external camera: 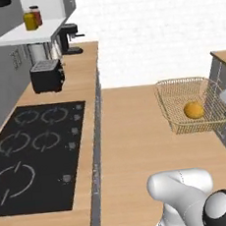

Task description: Open the cabinet, pick up the bread from the cabinet and place it in the basket. Then move the basket to the dining counter.

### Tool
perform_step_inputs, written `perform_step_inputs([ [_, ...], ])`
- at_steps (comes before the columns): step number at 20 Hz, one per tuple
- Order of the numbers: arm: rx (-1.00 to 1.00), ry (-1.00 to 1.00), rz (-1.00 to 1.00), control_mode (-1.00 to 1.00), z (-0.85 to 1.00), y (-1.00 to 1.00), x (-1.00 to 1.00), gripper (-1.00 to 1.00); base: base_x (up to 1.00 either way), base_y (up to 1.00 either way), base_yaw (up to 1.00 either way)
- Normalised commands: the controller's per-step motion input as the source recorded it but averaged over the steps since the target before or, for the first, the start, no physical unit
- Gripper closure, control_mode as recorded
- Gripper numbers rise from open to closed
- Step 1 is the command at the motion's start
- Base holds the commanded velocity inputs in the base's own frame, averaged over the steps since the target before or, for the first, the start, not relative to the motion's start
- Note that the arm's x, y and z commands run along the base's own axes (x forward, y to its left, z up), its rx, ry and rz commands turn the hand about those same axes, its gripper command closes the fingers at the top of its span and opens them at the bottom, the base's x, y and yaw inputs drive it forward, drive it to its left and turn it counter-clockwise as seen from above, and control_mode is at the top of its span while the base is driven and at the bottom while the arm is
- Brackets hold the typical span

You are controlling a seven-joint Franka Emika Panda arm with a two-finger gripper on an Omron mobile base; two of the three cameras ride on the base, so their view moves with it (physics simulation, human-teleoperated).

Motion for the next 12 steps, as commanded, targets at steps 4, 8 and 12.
perform_step_inputs([
  [4,0.0,0.0,0.0,1.0,0.0,0.0,0.0,1.0,0.0,-0.04,-0.96],
  [8,0.0,0.0,0.0,1.0,0.0,0.0,0.0,1.0,0.28,0.08,-0.87],
  [12,0.0,0.0,0.0,1.0,0.0,0.0,0.0,1.0,0.64,0.64,-0.79],
])
